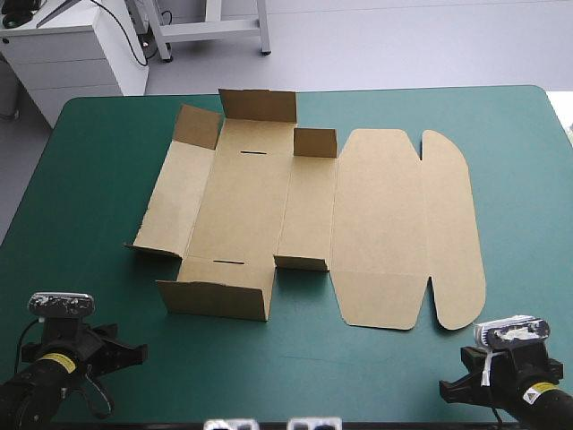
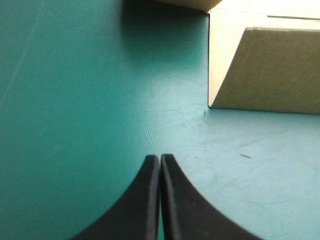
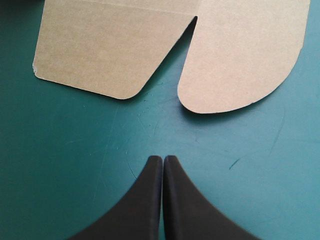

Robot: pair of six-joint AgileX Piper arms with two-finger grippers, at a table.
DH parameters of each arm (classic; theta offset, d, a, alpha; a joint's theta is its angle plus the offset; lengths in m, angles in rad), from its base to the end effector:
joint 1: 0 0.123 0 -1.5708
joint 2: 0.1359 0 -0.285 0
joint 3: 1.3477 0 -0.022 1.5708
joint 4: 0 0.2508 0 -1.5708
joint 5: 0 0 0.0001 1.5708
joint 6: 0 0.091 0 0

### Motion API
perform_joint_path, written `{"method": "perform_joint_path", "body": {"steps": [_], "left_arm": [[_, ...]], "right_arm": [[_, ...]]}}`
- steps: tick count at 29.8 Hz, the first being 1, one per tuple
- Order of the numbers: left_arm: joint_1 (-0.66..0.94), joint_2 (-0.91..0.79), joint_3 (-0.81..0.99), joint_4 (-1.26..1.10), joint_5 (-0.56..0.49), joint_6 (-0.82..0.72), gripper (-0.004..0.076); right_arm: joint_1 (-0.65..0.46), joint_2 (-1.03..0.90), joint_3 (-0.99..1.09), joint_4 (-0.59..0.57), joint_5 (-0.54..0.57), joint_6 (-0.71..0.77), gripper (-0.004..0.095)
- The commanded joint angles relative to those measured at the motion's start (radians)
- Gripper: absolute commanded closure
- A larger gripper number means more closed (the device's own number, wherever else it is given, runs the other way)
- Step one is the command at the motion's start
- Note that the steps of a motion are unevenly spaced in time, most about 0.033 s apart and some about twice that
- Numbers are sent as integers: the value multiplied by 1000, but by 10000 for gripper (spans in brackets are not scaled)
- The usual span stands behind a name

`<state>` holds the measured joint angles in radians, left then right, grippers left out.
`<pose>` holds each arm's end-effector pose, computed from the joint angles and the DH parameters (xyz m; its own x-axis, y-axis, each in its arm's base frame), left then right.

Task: Fold the box

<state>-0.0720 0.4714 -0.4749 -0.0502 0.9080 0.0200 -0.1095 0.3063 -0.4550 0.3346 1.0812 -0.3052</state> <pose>0.0755 -0.0091 0.2639 -0.7280 0.0416 -0.6843 0.0910 0.9952 -0.0363 0.0430 0.0218 0.2611 -0.7071 -0.0596 -0.7046 -0.1945 0.9744 0.1128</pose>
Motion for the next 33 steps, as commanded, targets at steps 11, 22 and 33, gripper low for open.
{"method": "perform_joint_path", "body": {"steps": [11, 22, 33], "left_arm": [[-1, 8, -25, -8, -56, 10, 732], [-1, 32, -207, -8, 31, 42, 732], [-1, 278, -521, -8, 78, 42, 732]], "right_arm": [[3, 7, -26, 24, -50, -3, 913], [3, 7, -26, 24, -50, -3, 913], [3, 7, -26, 24, -50, -3, 913]]}}
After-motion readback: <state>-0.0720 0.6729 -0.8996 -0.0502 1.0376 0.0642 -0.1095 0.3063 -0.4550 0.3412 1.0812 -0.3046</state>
